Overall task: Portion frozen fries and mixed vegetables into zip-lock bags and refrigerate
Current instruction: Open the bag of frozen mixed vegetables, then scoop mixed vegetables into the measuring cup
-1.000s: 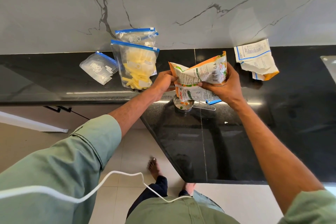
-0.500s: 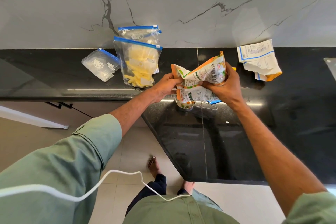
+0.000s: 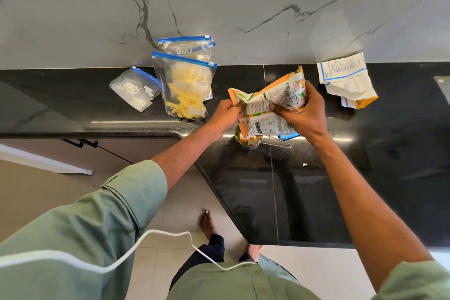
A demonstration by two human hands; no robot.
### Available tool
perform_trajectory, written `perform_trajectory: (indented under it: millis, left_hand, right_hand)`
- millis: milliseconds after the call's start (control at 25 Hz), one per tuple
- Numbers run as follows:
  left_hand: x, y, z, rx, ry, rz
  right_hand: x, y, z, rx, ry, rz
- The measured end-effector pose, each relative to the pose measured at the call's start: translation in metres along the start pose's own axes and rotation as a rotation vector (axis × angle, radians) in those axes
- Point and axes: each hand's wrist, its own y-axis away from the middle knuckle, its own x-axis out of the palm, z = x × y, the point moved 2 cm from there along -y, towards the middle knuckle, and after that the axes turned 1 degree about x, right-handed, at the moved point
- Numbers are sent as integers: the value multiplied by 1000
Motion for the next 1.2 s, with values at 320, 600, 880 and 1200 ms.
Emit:
perform_trajectory:
  millis: [320, 600, 880, 1200]
  left_hand:
    - [-9, -1, 8, 63, 37, 47]
    - [-8, 5, 20, 129, -111, 165]
    - [-15, -2, 26, 103, -221, 140]
    - [-20, -6, 29, 189, -545, 42]
  right_hand:
    - [10, 18, 4, -38, -39, -53]
    - [9, 25, 4, -8, -83, -127]
    - [7, 25, 0, -9, -91, -105]
    - [7, 25, 6, -37, -60, -86]
